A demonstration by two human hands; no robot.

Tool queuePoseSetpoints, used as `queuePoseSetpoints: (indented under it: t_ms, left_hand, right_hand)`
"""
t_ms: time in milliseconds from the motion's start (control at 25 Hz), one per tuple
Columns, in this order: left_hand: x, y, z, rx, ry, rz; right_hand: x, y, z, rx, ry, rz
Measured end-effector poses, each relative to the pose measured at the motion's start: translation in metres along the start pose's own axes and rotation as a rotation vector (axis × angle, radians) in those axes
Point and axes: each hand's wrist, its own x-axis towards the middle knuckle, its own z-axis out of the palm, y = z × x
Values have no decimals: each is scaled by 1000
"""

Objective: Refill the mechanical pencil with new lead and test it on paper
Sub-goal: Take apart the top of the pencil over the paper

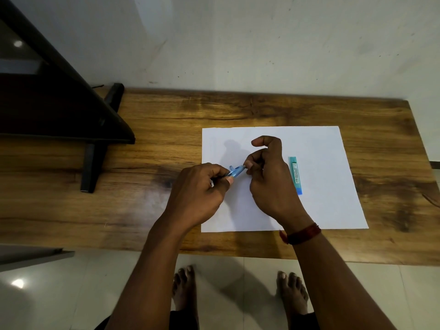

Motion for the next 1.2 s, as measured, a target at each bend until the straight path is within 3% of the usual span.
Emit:
queuePoseSetpoints:
  t_ms: [320,680,920,1200]
  left_hand:
    - [0,0,-2,-10,-6,-20]
    - [1,1,-2,-6,3,-3]
    - [-1,4,2,47,30,2]
    - [-2,4,-6,-6,-69,44]
  right_hand:
    - [0,1,0,5,-12,-10]
    - [3,-3,-5,239,11,114]
    - [2,-4,-2,149,90,89]
    - [1,-5,-9,342,23,161]
